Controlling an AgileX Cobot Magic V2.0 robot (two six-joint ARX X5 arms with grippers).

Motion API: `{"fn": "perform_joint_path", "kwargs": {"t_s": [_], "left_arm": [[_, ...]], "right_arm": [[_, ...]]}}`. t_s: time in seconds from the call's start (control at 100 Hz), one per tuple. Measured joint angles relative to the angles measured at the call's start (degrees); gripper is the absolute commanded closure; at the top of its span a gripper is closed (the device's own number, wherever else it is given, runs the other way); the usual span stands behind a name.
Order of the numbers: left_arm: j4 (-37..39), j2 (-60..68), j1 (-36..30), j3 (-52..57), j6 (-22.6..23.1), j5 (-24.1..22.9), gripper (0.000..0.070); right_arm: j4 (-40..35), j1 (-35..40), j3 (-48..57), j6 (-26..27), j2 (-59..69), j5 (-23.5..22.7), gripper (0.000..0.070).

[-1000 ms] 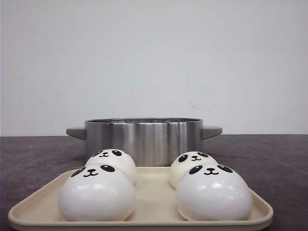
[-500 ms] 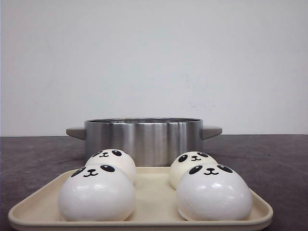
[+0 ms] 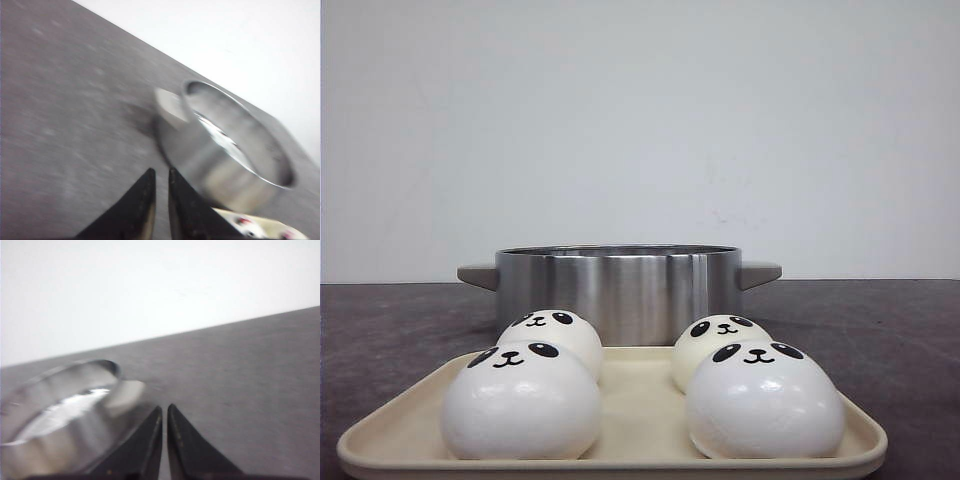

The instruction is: Steam buns

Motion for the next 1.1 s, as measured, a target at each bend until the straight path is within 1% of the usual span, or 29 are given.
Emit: {"fn": "perform_joint_path", "kwargs": {"t_s": [0.09,0.16,0.23,0.31,0.38,0.45,0.53,0.57,0.68,0.75,0.8,0.89,0.98,1.1], "left_arm": [[0.0,0.0,0.0,0.2,-2.75,4.26,0.0695],[-2.1,0.02,0.0,1.62,-4.17,7.43,0.069],[-4.11,0.83,0.0,5.55,-4.52,7.78,0.069],[-5.35,3.5,0.0,13.33,-4.07,7.3,0.069],[-7.56,7.43,0.0,21.09,-2.23,7.21,0.069],[-11.32,13.2,0.0,29.4,0.79,7.19,0.069],[-16.92,20.37,0.0,38.51,5.33,7.08,0.069],[-19.26,23.67,-0.28,42.88,7.82,6.19,0.069],[-22.56,29.9,-1.16,52.87,13.92,4.33,0.069],[-22.62,31.76,-1.14,56.83,16.04,5.11,0.0688],[-21.55,32.17,-1.14,58.03,16.96,7.76,0.0668],[-21.22,31.98,-1.18,58.27,17.84,12.09,0.0669],[-23.04,32.48,-1.33,58.27,18.25,12.46,0.0671],[-25.31,33.09,-2.89,58.25,18.34,12.55,0.0675]], "right_arm": [[2.36,0.0,0.09,2.58,0.0,-3.08,0.0693],[1.84,0.0,1.46,4.04,0.0,-4.85,0.0694],[0.22,0.0,5.14,4.55,0.15,-5.77,0.0694],[-2.45,0.0,11.89,3.78,0.96,-5.79,0.0694],[-5.99,0.0,19.45,1.75,3.06,-5.88,0.0694],[-11.32,0.0,27.26,-0.87,7.02,-6.12,0.0695],[-18.95,0.0,36.26,-4.26,12.96,-6.4,0.0694],[-22.73,0.0,40.76,-6.01,16.11,-6.38,0.0695],[-30.29,0.0,51.93,-10.95,23.3,-6.93,0.0694],[-31.78,0.0,56.98,-13.0,26.1,-7.43,0.0694],[-31.69,0.0,59.17,-13.81,27.04,-7.76,0.0695],[-31.01,0.0,60.11,-14.62,27.26,-9.68,0.0694],[-31.21,0.0,60.08,-14.8,27.32,-11.91,0.0694],[-31.58,0.0,60.08,-14.84,27.74,-13.73,0.0694]]}}
